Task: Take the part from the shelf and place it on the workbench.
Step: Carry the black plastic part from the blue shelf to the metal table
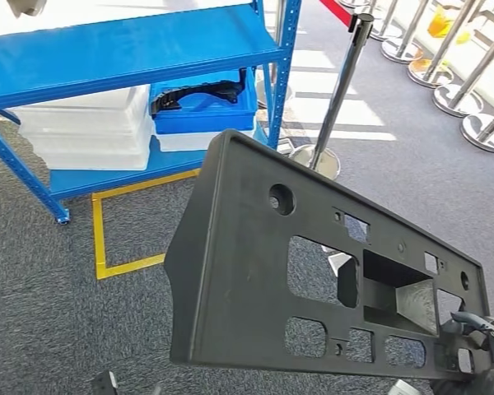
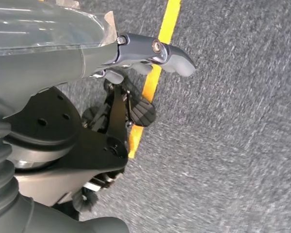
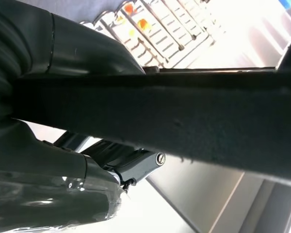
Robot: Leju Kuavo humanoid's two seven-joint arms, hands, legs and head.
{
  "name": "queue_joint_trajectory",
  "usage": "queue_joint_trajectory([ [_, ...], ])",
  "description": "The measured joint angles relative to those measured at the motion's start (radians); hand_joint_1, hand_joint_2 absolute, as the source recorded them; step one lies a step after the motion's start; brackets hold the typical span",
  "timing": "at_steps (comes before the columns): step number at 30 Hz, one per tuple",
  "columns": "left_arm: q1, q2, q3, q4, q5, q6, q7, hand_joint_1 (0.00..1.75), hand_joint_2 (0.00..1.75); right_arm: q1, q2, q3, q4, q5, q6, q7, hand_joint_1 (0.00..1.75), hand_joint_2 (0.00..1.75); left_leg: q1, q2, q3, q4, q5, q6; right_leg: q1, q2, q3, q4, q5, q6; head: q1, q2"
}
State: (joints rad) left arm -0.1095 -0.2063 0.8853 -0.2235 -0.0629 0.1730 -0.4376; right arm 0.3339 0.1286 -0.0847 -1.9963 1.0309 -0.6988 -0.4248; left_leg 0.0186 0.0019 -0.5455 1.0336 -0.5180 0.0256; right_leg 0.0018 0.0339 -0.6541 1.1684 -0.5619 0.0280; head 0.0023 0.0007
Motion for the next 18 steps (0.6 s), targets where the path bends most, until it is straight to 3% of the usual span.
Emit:
queue_joint_trajectory([
  [2, 0.003, 0.001, 0.001, 0.0, 0.0, 0.001, 0.0, 0.0, 1.75, 0.002, 0.005, -0.003, -0.001, -0.01, 0.0, -0.009, 1.75, 1.75, -0.001, 0.027, 0.0, 0.0, -0.002, 0.002, -0.008, -0.02, -0.054, 0.116, -0.042, 0.009, 0.0, 0.0],
  [3, 0.004, 0.001, 0.002, 0.0, 0.0, 0.002, 0.0, 0.0, 1.75, 0.004, 0.009, -0.005, -0.001, -0.017, 0.0, -0.015, 1.75, 1.75, -0.001, 0.04, 0.0, 0.0, -0.003, 0.002, -0.011, -0.024, -0.061, 0.133, -0.039, 0.013, 0.0, 0.0],
  [4, 0.004, 0.001, 0.002, 0.0, 0.0, 0.002, 0.0, 0.0, 1.75, 0.005, 0.012, -0.008, -0.003, -0.023, 0.0, -0.021, 1.75, 1.75, -0.001, 0.051, 0.001, 0.0, -0.004, 0.001, -0.014, -0.028, -0.05, 0.111, -0.019, 0.015, 0.0, 0.0],
  [7, 0.002, 0.001, 0.002, 0.0, 0.0, 0.002, 0.0, 0.0, 1.75, 0.006, 0.02, -0.015, -0.014, -0.034, 0.0, -0.036, 1.75, 1.75, -0.002, 0.078, 0.007, 0.0, -0.011, -0.009, -0.011, -0.074, 0.045, -0.079, 0.063, 0.011, 0.0, 0.0],
  [9, 0.002, 0.001, 0.002, 0.0, 0.0, 0.002, 0.001, 0.0, 1.75, 0.006, 0.026, -0.019, -0.021, -0.036, 0.0, -0.04, 1.75, 1.75, -0.005, 0.093, 0.01, 0.0, -0.015, -0.021, -0.002, -0.094, 0.069, -0.135, 0.072, 0.001, -0.001, 0.0],
  [11, 0.001, -0.001, 0.002, 0.0, 0.0, 0.002, 0.001, 0.0, 1.75, 0.009, 0.031, -0.022, -0.026, -0.039, 0.0, -0.041, 1.75, 1.75, -0.004, 0.109, 0.014, -0.003, -0.017, -0.033, 0.003, -0.075, 0.065, -0.138, 0.074, -0.012, -0.002, 0.0],
  [12, 0.0, -0.001, 0.002, 0.0, 0.0, 0.002, 0.001, 0.0, 1.75, 0.011, 0.033, -0.024, -0.03, -0.045, 0.0, -0.045, 1.75, 1.75, -0.001, 0.102, 0.015, 0.0, -0.024, -0.038, 0.003, -0.065, 0.066, -0.142, 0.077, -0.019, -0.002, 0.0],
  [14, 0.0, -0.001, 0.002, 0.0, 0.0, 0.0, 0.001, 0.0, 1.75, 0.01, 0.039, -0.027, -0.035, -0.062, 0.0, -0.06, 1.75, 1.75, 0.001, 0.061, -0.007, 0.055, -0.063, -0.042, 0.0, -0.045, 0.069, -0.15, 0.083, -0.034, -0.003, 0.0],
  [16, 0.001, -0.001, 0.002, 0.0, 0.0, -0.001, 0.001, 0.0, 1.75, 0.008, 0.046, -0.028, -0.037, -0.084, 0.0, -0.077, 1.75, 1.75, -0.001, 0.019, -0.068, 0.183, -0.124, -0.039, 0.001, -0.022, 0.069, -0.151, 0.084, -0.043, -0.004, 0.0],
  [17, 0.002, 0.0, 0.002, 0.0, 0.0, -0.001, 0.001, 0.0, 1.75, 0.008, 0.049, -0.029, -0.038, -0.094, 0.0, -0.083, 1.75, 1.75, -0.003, 0.013, -0.099, 0.243, -0.143, -0.038, 0.003, -0.009, 0.069, -0.151, 0.084, -0.045, -0.004, 0.0],
  [18, 0.002, 0.0, 0.002, 0.0, 0.0, 0.0, 0.001, 0.0, 1.75, 0.008, 0.051, -0.03, -0.038, -0.101, 0.0, -0.087, 1.75, 1.75, -0.005, 0.009, -0.118, 0.274, -0.143, -0.035, 0.005, 0.006, 0.07, -0.151, 0.084, -0.046, -0.004, 0.0],
])
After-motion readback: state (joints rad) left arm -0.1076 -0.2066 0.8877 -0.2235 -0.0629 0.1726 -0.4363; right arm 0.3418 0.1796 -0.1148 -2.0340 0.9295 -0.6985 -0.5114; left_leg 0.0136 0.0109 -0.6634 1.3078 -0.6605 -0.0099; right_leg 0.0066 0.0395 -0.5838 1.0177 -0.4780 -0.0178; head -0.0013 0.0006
